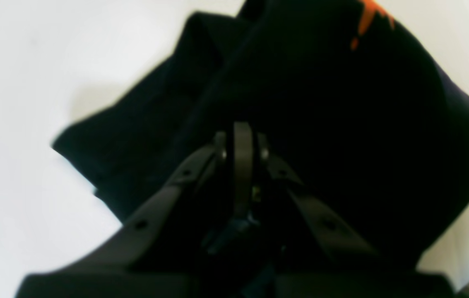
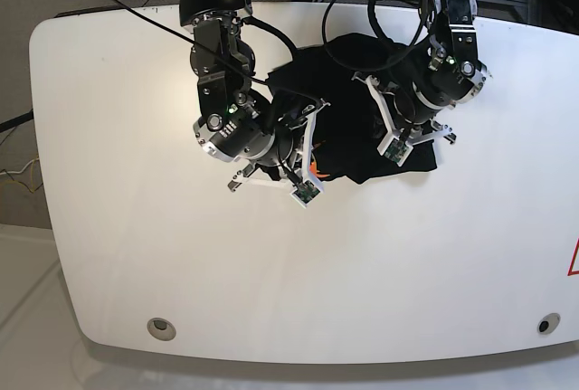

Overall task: Fold the T-shirt properly
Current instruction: 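Grasp the bundle's edges with both grippers and lift them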

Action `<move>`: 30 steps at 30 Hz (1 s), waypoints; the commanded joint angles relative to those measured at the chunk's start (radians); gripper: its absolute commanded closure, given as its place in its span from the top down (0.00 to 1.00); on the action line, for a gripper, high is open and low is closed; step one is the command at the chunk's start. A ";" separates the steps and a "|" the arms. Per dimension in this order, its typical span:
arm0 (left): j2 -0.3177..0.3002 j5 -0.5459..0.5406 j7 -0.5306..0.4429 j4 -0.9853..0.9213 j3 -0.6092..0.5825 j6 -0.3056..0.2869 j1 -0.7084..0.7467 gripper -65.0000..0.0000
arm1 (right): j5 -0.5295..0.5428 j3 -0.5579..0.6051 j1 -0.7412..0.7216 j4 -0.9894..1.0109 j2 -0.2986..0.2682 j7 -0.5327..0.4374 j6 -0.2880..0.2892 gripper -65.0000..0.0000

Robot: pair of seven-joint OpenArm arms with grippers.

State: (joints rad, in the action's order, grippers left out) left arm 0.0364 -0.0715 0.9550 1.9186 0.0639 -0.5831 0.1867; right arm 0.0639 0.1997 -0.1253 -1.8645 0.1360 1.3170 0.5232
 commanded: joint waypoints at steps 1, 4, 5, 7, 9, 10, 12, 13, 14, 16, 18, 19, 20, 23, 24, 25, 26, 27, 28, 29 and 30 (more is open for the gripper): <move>0.006 -0.009 -0.017 0.015 -0.031 0.001 -0.010 0.00 | 0.009 -0.033 -0.017 -0.020 0.006 -0.018 -0.001 0.00; 0.006 -0.009 -0.017 0.015 -0.062 0.001 0.006 0.00 | 0.014 -0.055 -0.017 -0.020 0.006 -0.018 -0.001 0.00; 0.007 -0.009 -0.017 0.015 -0.069 0.001 0.010 0.00 | 0.015 -0.058 -0.017 -0.020 0.006 -0.018 -0.001 0.00; 0.013 -0.009 -0.017 0.015 -0.088 0.001 0.018 0.00 | 0.015 -0.065 -0.017 -0.022 0.006 -0.018 -0.001 0.00; 0.029 -0.007 -0.017 0.015 -0.103 0.001 0.023 0.00 | 0.017 -0.067 -0.017 -0.022 0.006 -0.018 -0.001 0.00; 0.035 -0.007 -0.017 0.015 -0.108 0.001 0.024 0.00 | 0.014 -0.067 -0.017 -0.022 0.006 -0.018 -0.001 0.00; 0.043 -0.007 -0.017 0.015 -0.111 0.001 0.033 0.00 | 0.012 -0.067 -0.017 -0.022 0.006 -0.017 -0.001 0.00; 0.046 -0.007 -0.017 0.015 -0.111 0.001 0.040 0.00 | 0.012 -0.067 -0.017 -0.022 0.006 -0.017 -0.001 0.00; 0.050 -0.007 -0.017 0.015 -0.111 0.001 0.046 0.00 | 0.012 -0.067 -0.017 -0.022 0.006 -0.017 -0.001 0.00; 0.050 -0.006 -0.017 0.015 -0.111 0.001 0.050 0.00 | 0.012 -0.067 -0.017 -0.022 0.006 -0.017 -0.001 0.00; 0.049 -0.006 -0.017 0.015 -0.111 0.001 0.052 0.00 | 0.012 -0.067 -0.017 -0.022 0.006 -0.017 -0.001 0.00; 0.047 -0.006 -0.015 0.015 -0.111 0.001 0.058 0.00 | 0.012 -0.067 -0.017 -0.022 0.006 -0.017 -0.001 0.00; 0.046 -0.006 -0.012 0.015 -0.111 0.001 0.064 0.00 | 0.012 -0.067 -0.017 -0.022 0.006 -0.017 -0.001 0.00; 0.015 -0.006 0.012 0.015 -0.111 0.001 0.084 0.00 | 0.012 -0.067 -0.017 -0.022 0.006 -0.017 -0.001 0.00; 0.004 -0.006 0.020 0.015 -0.111 0.001 0.086 0.00 | 0.012 -0.067 -0.017 -0.022 0.006 -0.017 -0.001 0.00; -0.002 -0.006 0.023 0.015 -0.111 0.001 0.087 0.00 | 0.012 -0.065 -0.017 -0.022 0.006 -0.017 -0.001 0.00; -0.010 -0.006 0.025 0.015 -0.108 0.001 0.089 0.00 | 0.012 -0.065 -0.017 -0.022 0.006 -0.017 -0.001 0.00; -0.016 -0.006 0.025 0.015 -0.106 0.001 0.096 0.00 | 0.012 -0.065 -0.017 -0.022 0.006 -0.017 -0.001 0.00; -0.025 -0.006 0.025 0.015 -0.105 0.001 0.106 0.00 | 0.014 -0.065 -0.017 -0.022 0.006 -0.017 -0.001 0.00; -0.036 -0.004 0.025 0.015 -0.105 0.002 0.115 0.00 | 0.014 -0.065 -0.017 -0.022 0.006 -0.017 -0.001 0.00; -0.042 -0.004 0.025 0.015 -0.105 0.002 0.119 0.00 | 0.014 -0.065 -0.017 -0.022 0.006 -0.017 -0.001 0.00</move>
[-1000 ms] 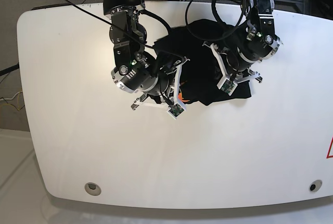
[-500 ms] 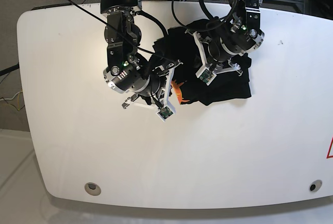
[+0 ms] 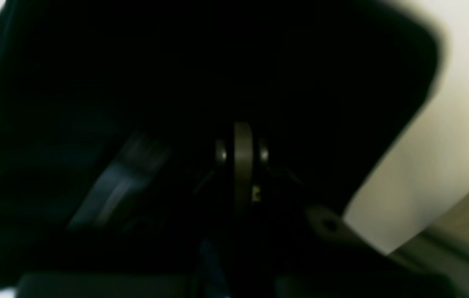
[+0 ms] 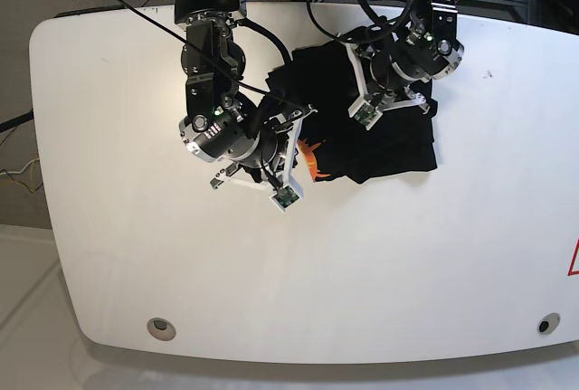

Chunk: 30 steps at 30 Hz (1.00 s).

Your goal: Fold the T-shirt properly

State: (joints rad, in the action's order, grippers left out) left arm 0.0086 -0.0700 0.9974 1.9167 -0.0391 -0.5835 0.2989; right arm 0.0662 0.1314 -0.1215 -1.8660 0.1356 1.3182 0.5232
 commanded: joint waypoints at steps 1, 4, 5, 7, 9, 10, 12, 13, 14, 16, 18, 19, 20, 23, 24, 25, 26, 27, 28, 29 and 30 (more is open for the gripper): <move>-0.022 0.000 -0.018 0.017 -0.002 0.003 0.013 0.00 | 0.013 0.004 -0.020 -0.021 0.006 -0.018 -0.001 0.00; -0.031 0.034 -0.018 0.017 0.000 0.003 0.026 0.00 | 0.017 0.007 -0.020 -0.021 0.006 -0.018 -0.001 0.00; -0.032 0.043 -0.018 0.017 0.000 0.003 0.026 0.00 | 0.019 0.009 -0.020 -0.021 0.006 -0.018 -0.001 0.00; -0.032 0.065 -0.018 0.017 0.000 0.003 0.032 0.00 | 0.019 0.015 -0.020 -0.021 0.006 -0.018 0.001 0.00; -0.035 0.085 -0.018 0.017 0.000 0.003 0.039 0.00 | 0.019 0.044 -0.020 -0.021 0.006 -0.018 0.002 0.00; -0.037 0.091 -0.018 0.017 0.000 0.003 0.041 0.00 | 0.019 0.057 -0.022 -0.021 0.006 -0.019 0.002 0.00; -0.039 0.101 -0.019 0.017 0.000 0.003 0.041 0.00 | 0.019 0.086 -0.023 -0.021 0.006 -0.019 0.002 0.00; -0.039 0.105 -0.019 0.017 0.000 0.003 0.041 0.00 | 0.019 0.100 -0.023 -0.021 0.006 -0.019 0.002 0.00; -0.037 0.105 -0.019 0.017 0.000 0.003 0.043 0.00 | 0.019 0.115 -0.025 -0.019 0.006 -0.019 0.002 0.00; -0.034 0.105 -0.019 0.017 0.000 0.003 0.046 0.00 | 0.019 0.146 -0.028 -0.017 0.006 -0.019 0.002 0.00; -0.031 0.105 -0.019 0.017 0.000 0.003 0.046 0.00 | 0.017 0.176 -0.030 -0.013 0.006 -0.021 0.002 0.00; -0.031 0.105 -0.019 0.017 0.000 0.003 0.046 0.00 | 0.014 0.190 -0.030 -0.011 0.006 -0.022 0.002 0.00; -0.031 0.105 -0.019 0.017 0.000 0.003 0.046 0.00 | 0.013 0.198 -0.030 -0.011 0.006 -0.022 0.002 0.00; -0.029 0.105 -0.019 0.016 -0.003 0.003 0.046 0.00 | 0.011 0.210 -0.045 -0.008 0.006 -0.024 0.002 0.00; -0.029 0.105 -0.019 0.016 -0.003 0.003 0.046 0.00 | 0.013 0.210 -0.048 0.003 0.008 -0.024 0.002 0.00; -0.029 0.105 -0.019 0.016 -0.003 0.003 0.046 0.00 | 0.014 0.210 -0.051 0.012 0.008 -0.025 0.002 0.00; -0.029 0.105 -0.019 0.016 -0.003 0.003 0.046 0.00 | 0.017 0.210 -0.059 0.035 0.012 -0.032 0.002 0.00; -0.029 0.105 -0.019 0.016 -0.003 0.003 0.046 0.00 | 0.017 0.212 -0.062 0.055 0.020 -0.041 0.002 0.00; -0.029 0.105 -0.019 0.016 -0.003 0.003 0.046 0.00 | 0.017 0.212 -0.065 0.068 0.021 -0.047 0.002 0.00; -0.029 0.105 -0.019 0.016 -0.002 0.003 0.046 0.00 | 0.016 0.212 -0.066 0.093 0.021 -0.058 0.002 0.00; -0.029 0.105 -0.019 0.016 -0.002 0.003 0.046 0.00 | 0.014 0.212 -0.071 0.110 0.021 -0.065 0.002 0.00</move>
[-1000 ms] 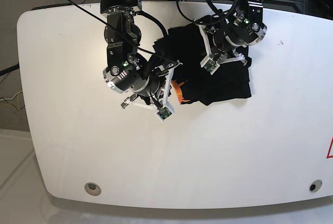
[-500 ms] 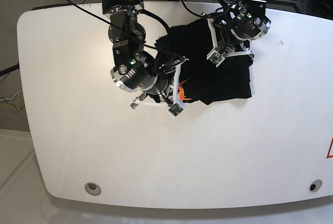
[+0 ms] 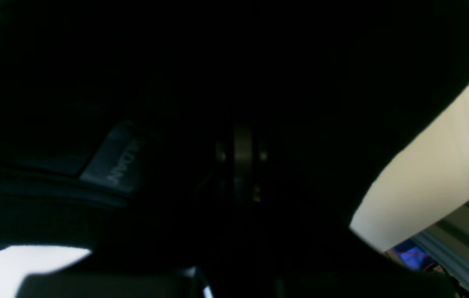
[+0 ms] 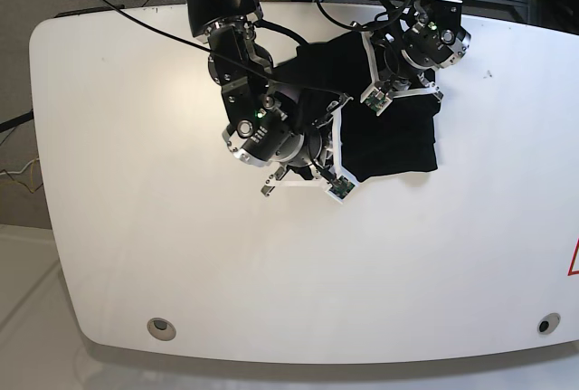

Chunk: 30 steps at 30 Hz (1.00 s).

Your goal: Fold the T-shirt properly

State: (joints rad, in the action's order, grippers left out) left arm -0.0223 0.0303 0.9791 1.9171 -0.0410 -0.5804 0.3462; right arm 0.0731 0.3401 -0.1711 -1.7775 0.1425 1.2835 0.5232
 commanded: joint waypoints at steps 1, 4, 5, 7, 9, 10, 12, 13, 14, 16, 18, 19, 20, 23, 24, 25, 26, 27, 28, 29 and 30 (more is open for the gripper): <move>0.002 0.004 -0.001 0.015 0.000 0.000 -0.002 0.00 | 0.008 0.004 -0.023 0.043 0.015 -0.040 0.002 0.00; 0.002 0.003 -0.001 0.015 0.000 0.000 -0.002 0.00 | 0.006 0.004 -0.040 0.100 0.015 -0.064 0.002 0.00; 0.002 0.003 -0.001 0.015 0.000 0.000 0.000 0.00 | 0.009 0.004 -0.048 0.118 0.015 -0.071 0.002 0.00; 0.002 0.003 -0.001 0.014 0.000 0.000 0.001 0.00 | 0.009 0.004 -0.057 0.147 0.015 -0.081 0.002 0.00; 0.002 0.003 -0.002 0.014 0.000 0.000 0.012 0.00 | 0.009 0.004 -0.068 0.179 0.015 -0.083 0.002 0.00; 0.002 0.003 -0.002 0.014 0.000 0.000 0.014 0.00 | 0.009 0.004 -0.071 0.192 0.015 -0.084 0.002 0.00; 0.002 0.003 -0.002 0.014 0.000 0.000 0.015 0.00 | 0.009 0.004 -0.078 0.218 0.015 -0.092 0.002 0.00; 0.002 0.003 -0.002 0.014 0.000 0.000 0.020 0.00 | 0.009 0.004 -0.078 0.230 0.015 -0.097 0.002 0.00; 0.002 0.003 -0.004 0.014 0.000 0.000 0.021 0.00 | 0.006 0.004 -0.078 0.247 0.015 -0.103 0.002 0.00; 0.002 0.004 -0.004 0.014 0.002 0.000 0.021 0.00 | 0.001 0.004 -0.081 0.272 0.015 -0.112 0.002 0.00; 0.002 0.004 -0.004 0.008 0.002 0.000 0.021 0.00 | 0.001 0.003 -0.083 0.298 0.015 -0.120 0.002 0.00; 0.000 0.004 -0.004 0.000 0.002 0.000 0.021 0.00 | 0.001 0.001 -0.083 0.316 0.015 -0.123 0.002 0.00; -0.003 0.004 -0.004 -0.005 0.002 0.000 0.021 0.00 | 0.000 0.001 -0.083 0.327 0.015 -0.124 0.002 0.00; -0.006 0.004 -0.006 -0.012 0.006 0.000 0.017 0.00 | 0.000 0.000 -0.083 0.359 0.015 -0.130 0.002 0.00; -0.006 0.004 -0.006 -0.012 0.016 0.000 0.017 0.00 | 0.000 0.000 -0.083 0.368 0.015 -0.130 0.002 0.00; -0.006 0.004 -0.006 -0.012 0.023 0.000 0.015 0.00 | -0.002 0.000 -0.081 0.373 0.015 -0.132 0.002 0.00; -0.006 0.003 -0.006 -0.012 0.031 0.000 0.014 0.00 | -0.005 0.000 -0.080 0.376 0.012 -0.132 0.002 0.00; -0.006 0.003 -0.006 -0.012 0.036 0.000 0.014 0.00 | -0.011 0.000 -0.078 0.376 0.006 -0.133 0.002 0.00; -0.006 0.003 -0.007 -0.012 0.039 0.000 0.012 0.00 | -0.017 0.000 -0.077 0.376 0.001 -0.133 0.002 0.00; -0.008 0.003 -0.009 -0.012 0.043 0.000 0.009 0.00 | -0.028 0.000 -0.066 0.376 -0.004 -0.133 0.002 0.00; -0.008 0.003 -0.012 -0.012 0.043 -0.002 0.007 0.00 | -0.032 0.000 -0.061 0.376 -0.005 -0.133 0.002 0.00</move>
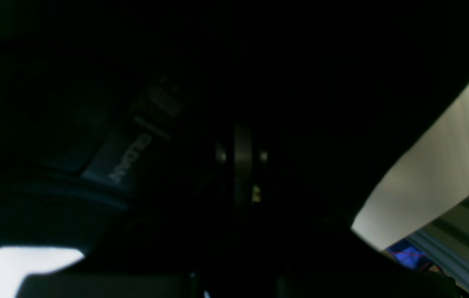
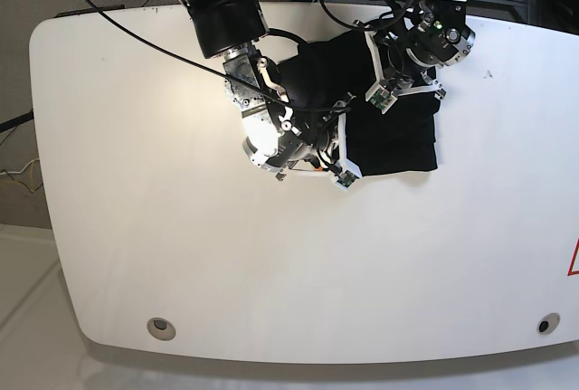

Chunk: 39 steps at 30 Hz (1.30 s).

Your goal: Fold the T-shirt properly

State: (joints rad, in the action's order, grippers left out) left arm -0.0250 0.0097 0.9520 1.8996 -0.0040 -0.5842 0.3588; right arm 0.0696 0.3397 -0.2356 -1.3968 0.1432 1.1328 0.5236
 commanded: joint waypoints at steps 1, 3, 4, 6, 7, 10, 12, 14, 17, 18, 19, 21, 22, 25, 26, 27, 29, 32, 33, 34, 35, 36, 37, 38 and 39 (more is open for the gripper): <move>-0.010 0.025 0.005 0.005 0.008 0.002 -0.017 0.00 | -0.043 -0.001 0.012 -0.006 -0.007 0.017 0.002 0.00; -0.033 0.025 -0.006 0.004 0.008 0.002 -0.033 0.00 | -0.063 -0.001 0.023 -0.009 -0.009 0.017 0.002 0.00; -0.045 0.022 -0.009 0.002 0.008 0.002 -0.039 0.00 | -0.078 -0.001 0.028 -0.017 -0.009 0.017 0.002 0.00; -0.059 0.020 -0.012 0.001 0.008 0.002 -0.051 0.00 | -0.106 -0.001 0.038 -0.032 -0.009 0.017 0.002 0.00; -0.063 0.020 -0.012 0.001 0.008 0.002 -0.059 0.00 | -0.119 -0.001 0.048 -0.042 -0.009 0.017 0.000 0.00; -0.066 0.020 -0.012 -0.002 0.011 0.002 -0.082 0.00 | -0.159 -0.004 0.074 -0.080 -0.011 0.020 0.000 0.00; -0.071 0.022 -0.012 -0.002 0.022 0.002 -0.100 0.00 | -0.181 -0.026 0.092 -0.108 -0.017 0.022 0.000 0.00; -0.083 0.020 -0.012 -0.004 0.025 0.002 -0.113 0.00 | -0.201 -0.054 0.114 -0.135 -0.017 0.023 0.000 0.00; -0.088 0.020 -0.012 -0.005 0.025 0.002 -0.148 0.00 | -0.231 -0.087 0.143 -0.175 -0.017 0.023 0.000 0.00; -0.088 0.020 -0.012 -0.005 0.025 0.002 -0.155 0.00 | -0.242 -0.095 0.150 -0.186 -0.017 0.026 0.000 0.00; -0.088 0.020 -0.012 -0.010 0.025 0.002 -0.166 0.00 | -0.259 -0.106 0.163 -0.203 -0.017 0.028 0.000 0.00; -0.088 0.019 -0.012 -0.025 0.025 0.002 -0.186 0.00 | -0.291 -0.123 0.180 -0.230 -0.017 0.028 0.000 0.00; -0.088 0.019 -0.012 -0.035 0.023 0.002 -0.194 0.00 | -0.304 -0.127 0.187 -0.240 -0.017 0.028 0.000 0.00; -0.086 0.019 -0.012 -0.079 0.023 0.002 -0.234 0.00 | -0.342 -0.133 0.210 -0.266 -0.015 0.028 0.000 0.00; -0.086 0.019 -0.014 -0.101 0.023 0.002 -0.248 0.00 | -0.354 -0.133 0.221 -0.272 -0.015 0.028 0.000 0.00; -0.085 0.019 -0.014 -0.122 0.023 0.002 -0.258 0.00 | -0.363 -0.133 0.229 -0.280 -0.015 0.028 -0.001 0.00; -0.085 0.017 -0.015 -0.162 0.023 0.002 -0.278 0.00 | -0.377 -0.133 0.249 -0.292 -0.015 0.028 -0.001 0.00; -0.082 0.017 -0.044 -0.220 0.023 0.000 -0.306 0.00 | -0.393 -0.133 0.279 -0.310 -0.015 0.028 -0.001 0.00; -0.082 0.017 -0.049 -0.228 0.023 0.000 -0.310 0.00 | -0.394 -0.133 0.284 -0.312 -0.015 0.028 -0.001 0.00; -0.080 0.017 -0.063 -0.252 0.022 0.000 -0.320 0.00 | -0.394 -0.133 0.296 -0.319 -0.015 0.028 -0.001 0.00; -0.080 0.017 -0.067 -0.265 0.022 0.000 -0.324 0.00 | -0.396 -0.133 0.301 -0.321 -0.014 0.028 -0.001 0.00; -0.080 0.017 -0.074 -0.280 0.022 0.000 -0.327 0.00 | -0.397 -0.133 0.305 -0.326 -0.014 0.028 -0.001 0.00; -0.080 0.017 -0.078 -0.292 0.022 0.000 -0.333 0.00 | -0.396 -0.133 0.308 -0.327 -0.009 0.028 -0.001 0.00; -0.080 0.017 -0.081 -0.300 0.020 0.000 -0.338 0.00 | -0.396 -0.133 0.308 -0.327 -0.004 0.028 -0.001 0.00; -0.079 0.017 -0.083 -0.305 0.011 -0.001 -0.344 0.00 | -0.397 -0.133 0.308 -0.329 -0.001 0.028 -0.001 0.00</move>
State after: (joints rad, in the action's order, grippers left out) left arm -0.1028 0.0307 0.8829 1.5902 0.0170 -0.5838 0.0380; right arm -0.3153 0.2081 0.0666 -1.7256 0.1326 1.1084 0.5159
